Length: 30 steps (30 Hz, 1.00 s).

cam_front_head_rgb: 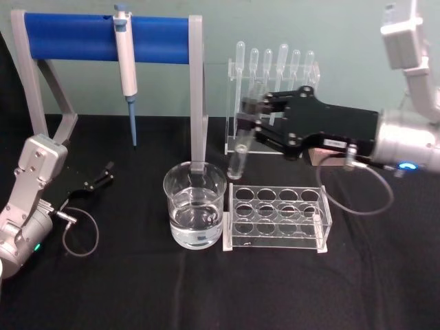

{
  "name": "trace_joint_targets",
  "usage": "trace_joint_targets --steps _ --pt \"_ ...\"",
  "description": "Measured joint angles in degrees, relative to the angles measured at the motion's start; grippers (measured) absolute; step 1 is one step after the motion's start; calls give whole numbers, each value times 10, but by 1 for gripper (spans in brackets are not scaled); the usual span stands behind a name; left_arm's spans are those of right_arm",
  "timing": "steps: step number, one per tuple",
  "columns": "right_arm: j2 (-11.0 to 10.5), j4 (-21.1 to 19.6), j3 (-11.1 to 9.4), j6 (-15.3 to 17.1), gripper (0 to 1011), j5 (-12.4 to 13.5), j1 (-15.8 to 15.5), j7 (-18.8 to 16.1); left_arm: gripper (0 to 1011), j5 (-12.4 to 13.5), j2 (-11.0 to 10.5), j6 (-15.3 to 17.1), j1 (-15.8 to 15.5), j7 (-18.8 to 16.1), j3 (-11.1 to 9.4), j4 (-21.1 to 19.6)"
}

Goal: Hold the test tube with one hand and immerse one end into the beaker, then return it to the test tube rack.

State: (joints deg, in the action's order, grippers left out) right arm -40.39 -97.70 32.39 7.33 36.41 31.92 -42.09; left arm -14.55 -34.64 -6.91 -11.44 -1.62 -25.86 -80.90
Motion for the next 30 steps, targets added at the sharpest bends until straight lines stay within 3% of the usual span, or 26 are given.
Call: trace_joint_targets --steps 7,12,30 --pt "-35 -6 -12 -4 231 5 -22 1 1000 0 0 0 0 0 0 0" --pt "-47 -2 -13 -14 231 4 -37 -2 1000 0 0 0 0 0 0 0" --pt "-50 13 -13 -22 231 -9 -63 -4 1000 0 0 0 0 0 0 0"
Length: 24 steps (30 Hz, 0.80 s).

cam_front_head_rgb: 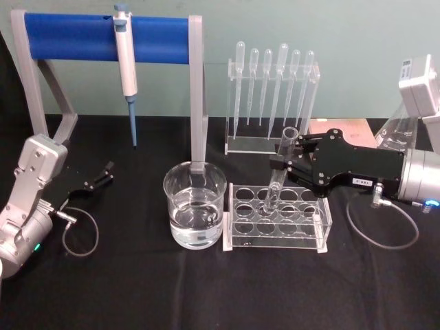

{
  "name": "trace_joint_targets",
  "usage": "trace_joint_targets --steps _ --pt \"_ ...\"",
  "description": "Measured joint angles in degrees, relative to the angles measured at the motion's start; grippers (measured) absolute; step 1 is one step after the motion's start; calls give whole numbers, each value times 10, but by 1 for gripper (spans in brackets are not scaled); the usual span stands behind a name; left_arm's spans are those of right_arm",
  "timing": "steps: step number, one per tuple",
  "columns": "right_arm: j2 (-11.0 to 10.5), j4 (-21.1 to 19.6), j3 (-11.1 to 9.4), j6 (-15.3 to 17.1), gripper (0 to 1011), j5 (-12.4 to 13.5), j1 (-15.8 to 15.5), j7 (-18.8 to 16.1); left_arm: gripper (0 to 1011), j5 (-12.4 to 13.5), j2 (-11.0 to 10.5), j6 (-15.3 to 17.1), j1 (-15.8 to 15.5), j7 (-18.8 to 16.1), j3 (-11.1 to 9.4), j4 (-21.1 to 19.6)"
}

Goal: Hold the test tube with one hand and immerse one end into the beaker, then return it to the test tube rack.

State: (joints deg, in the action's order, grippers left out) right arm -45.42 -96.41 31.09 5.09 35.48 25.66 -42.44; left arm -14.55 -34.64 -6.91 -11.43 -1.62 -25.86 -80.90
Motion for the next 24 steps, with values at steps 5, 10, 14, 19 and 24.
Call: trace_joint_targets --steps 5,10,14,19,24 --pt "7 13 -2 -9 231 -4 -2 0 1000 0 0 0 0 0 0 0" --pt "14 24 -2 -15 231 -8 -2 -1 1000 0 0 0 0 0 0 0" --pt "19 32 0 -18 231 -12 -3 -4 1000 0 0 0 0 0 0 0" --pt "22 39 1 -20 231 -14 -5 -7 1000 0 0 0 0 0 0 0" --pt "25 47 2 -23 231 -17 -9 -9 1000 0 0 0 0 0 0 0"
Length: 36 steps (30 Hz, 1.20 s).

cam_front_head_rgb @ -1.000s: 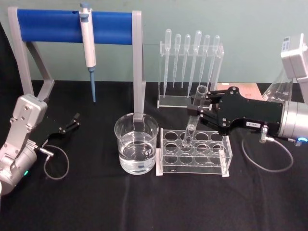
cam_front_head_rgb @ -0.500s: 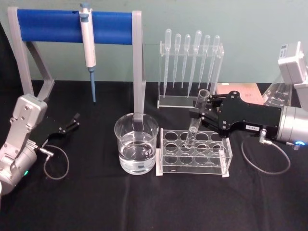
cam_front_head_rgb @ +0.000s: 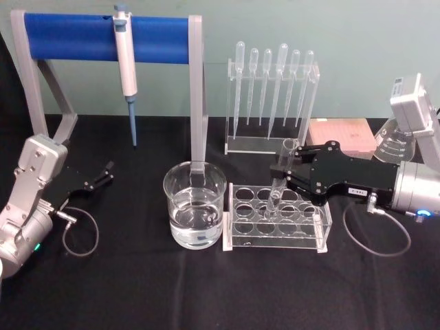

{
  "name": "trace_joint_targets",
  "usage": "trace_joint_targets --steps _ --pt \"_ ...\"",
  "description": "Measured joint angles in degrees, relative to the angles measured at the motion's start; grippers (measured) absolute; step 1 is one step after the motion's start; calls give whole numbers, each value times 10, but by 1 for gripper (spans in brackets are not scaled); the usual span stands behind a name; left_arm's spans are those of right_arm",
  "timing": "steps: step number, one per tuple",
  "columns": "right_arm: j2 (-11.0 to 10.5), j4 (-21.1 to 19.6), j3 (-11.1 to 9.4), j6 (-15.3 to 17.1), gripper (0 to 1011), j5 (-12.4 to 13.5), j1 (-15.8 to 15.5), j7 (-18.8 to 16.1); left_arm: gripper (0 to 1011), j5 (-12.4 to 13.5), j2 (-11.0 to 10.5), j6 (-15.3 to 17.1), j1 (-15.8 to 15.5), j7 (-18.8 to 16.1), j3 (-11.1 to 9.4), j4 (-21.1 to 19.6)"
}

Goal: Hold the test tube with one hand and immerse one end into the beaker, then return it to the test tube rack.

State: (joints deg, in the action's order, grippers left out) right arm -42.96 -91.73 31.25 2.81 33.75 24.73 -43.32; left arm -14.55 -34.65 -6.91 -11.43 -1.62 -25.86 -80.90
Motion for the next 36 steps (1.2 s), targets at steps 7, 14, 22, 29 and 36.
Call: trace_joint_targets --steps 7,14,22,29,36 --pt "7 13 3 -8 231 -9 0 -3 1000 0 0 0 0 0 0 0" --pt "17 29 8 -19 231 -20 -3 -5 1000 0 0 0 0 0 0 0" --pt "26 41 12 -26 231 -27 -9 -8 1000 0 0 0 0 0 0 0" --pt "27 41 12 -26 231 -32 -11 -7 1000 0 0 0 0 0 0 0" --pt "27 41 12 -26 231 -31 -11 -6 1000 0 0 0 0 0 0 0"
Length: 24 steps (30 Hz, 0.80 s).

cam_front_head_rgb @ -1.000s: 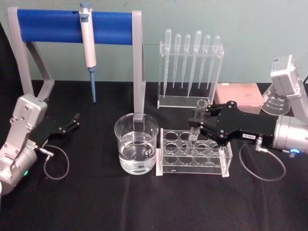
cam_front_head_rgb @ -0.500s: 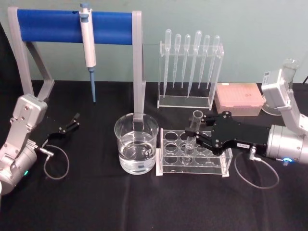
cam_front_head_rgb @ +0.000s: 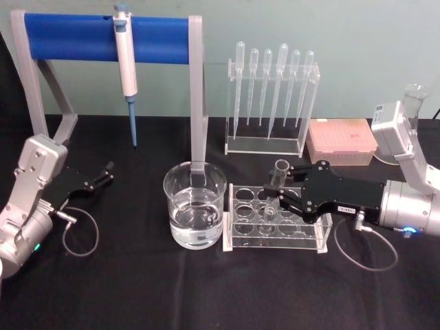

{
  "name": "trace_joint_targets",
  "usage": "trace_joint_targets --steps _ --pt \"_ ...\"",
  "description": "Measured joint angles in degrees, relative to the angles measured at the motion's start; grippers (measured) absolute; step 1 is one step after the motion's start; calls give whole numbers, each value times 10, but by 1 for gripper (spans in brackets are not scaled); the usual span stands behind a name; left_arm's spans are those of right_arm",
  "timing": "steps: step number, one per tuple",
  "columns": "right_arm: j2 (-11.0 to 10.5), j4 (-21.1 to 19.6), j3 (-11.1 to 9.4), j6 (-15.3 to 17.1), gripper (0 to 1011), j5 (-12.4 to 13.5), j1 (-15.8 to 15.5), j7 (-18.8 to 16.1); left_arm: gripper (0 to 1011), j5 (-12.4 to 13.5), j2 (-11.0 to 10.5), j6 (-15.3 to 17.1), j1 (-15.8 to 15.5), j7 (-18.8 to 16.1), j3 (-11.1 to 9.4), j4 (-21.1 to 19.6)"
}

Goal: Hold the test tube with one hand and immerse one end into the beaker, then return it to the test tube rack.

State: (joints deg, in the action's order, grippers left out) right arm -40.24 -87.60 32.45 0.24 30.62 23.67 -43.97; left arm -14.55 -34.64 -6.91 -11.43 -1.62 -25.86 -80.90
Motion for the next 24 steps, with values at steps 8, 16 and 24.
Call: trace_joint_targets --steps 8,16,24 --pt "0 0 0 0 336 1 0 0 1000 0 0 0 0 0 0 0" --pt "-1 -1 0 1 605 1 1 0 1000 0 0 0 0 0 0 0" --pt "-1 -10 -3 0 841 0 -1 3 1000 0 0 0 0 0 0 0"
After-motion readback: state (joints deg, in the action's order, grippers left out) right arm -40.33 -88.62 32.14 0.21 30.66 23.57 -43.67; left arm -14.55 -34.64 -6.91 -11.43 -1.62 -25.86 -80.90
